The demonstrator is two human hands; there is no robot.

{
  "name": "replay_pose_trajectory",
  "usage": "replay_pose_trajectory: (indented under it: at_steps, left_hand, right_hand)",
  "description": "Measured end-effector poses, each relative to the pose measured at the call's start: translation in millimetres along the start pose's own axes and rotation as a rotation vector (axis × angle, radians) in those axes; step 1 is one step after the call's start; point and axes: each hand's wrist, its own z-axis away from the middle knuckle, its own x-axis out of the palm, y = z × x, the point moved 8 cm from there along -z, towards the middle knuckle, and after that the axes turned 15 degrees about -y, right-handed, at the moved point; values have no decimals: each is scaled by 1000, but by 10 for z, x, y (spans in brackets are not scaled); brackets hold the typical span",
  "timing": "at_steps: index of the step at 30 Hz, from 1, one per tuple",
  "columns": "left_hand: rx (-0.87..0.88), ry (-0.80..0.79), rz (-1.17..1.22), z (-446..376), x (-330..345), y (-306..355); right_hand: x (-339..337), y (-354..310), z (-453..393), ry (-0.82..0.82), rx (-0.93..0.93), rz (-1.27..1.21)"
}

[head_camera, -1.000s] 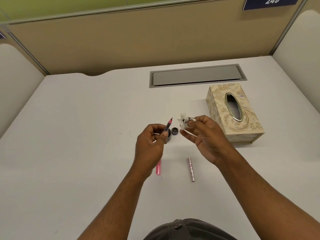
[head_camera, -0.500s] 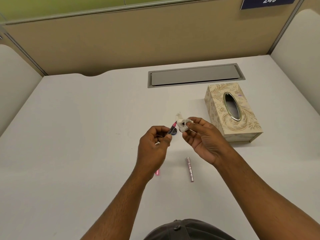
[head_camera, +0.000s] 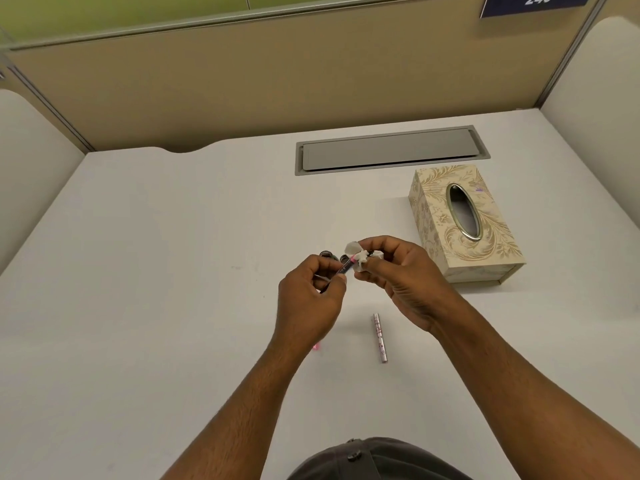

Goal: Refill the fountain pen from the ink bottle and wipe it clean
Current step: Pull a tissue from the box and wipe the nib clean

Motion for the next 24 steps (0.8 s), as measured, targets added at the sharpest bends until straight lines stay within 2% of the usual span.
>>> replay_pose_trajectory:
  at_steps: [4,10,13,17,21,24]
  left_hand:
    - [58,-6,-80,31,15,70]
    - [207,-42,-227,48,21,92]
    - [281,15,-305,81,14,117]
    - [303,110,-362,125,-94,122]
    - [408,201,-512,163,-139,204]
    - [445,245,-599,176,-105,249]
  right_hand:
    - [-25,0,-6,2,6,92]
    - [-75,60,-7,-101,93,138]
    - [-97,95,-28,-12,88,149]
    - [-312,88,13,204,36,30]
    - [-351,63,53,255,80,261]
    - [-240,117,45,250,109,234]
